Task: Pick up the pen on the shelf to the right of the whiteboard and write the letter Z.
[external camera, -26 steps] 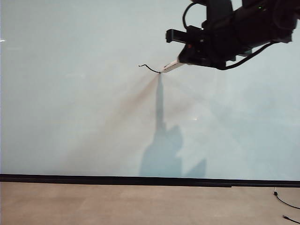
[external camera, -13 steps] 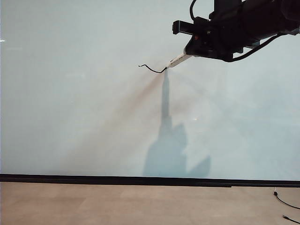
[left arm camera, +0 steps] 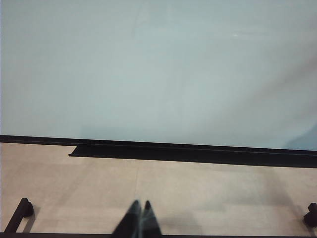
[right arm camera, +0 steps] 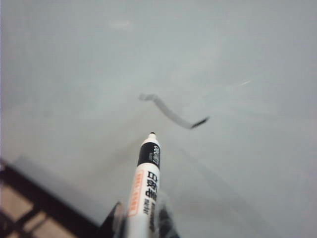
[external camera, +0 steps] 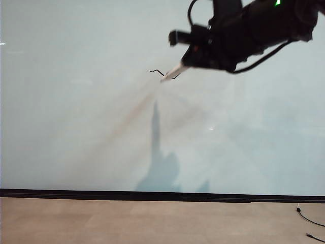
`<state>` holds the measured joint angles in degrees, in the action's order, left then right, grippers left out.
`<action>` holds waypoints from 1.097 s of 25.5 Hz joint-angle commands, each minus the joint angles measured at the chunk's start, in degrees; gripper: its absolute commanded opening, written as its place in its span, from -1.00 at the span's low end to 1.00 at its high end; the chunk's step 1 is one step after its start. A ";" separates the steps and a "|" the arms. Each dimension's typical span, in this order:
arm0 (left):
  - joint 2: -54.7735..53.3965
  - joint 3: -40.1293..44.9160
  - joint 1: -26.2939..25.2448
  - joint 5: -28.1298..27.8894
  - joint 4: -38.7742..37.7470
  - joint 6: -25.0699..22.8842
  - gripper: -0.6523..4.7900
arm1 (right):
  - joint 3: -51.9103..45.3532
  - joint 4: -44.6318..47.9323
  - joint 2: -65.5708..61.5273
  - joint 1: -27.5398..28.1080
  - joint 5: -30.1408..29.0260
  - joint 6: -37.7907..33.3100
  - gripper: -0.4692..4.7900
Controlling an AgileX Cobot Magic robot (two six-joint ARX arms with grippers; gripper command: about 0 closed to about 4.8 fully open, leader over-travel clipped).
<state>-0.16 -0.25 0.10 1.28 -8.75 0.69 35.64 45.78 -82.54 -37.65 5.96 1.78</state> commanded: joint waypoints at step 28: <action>-0.02 -0.13 0.02 0.00 0.63 -0.24 -0.78 | 9.55 -10.67 -4.20 2.78 -0.77 10.51 -0.86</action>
<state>-0.16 -0.25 0.10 1.28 -8.75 0.71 44.91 34.13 -87.70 -35.18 3.07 11.88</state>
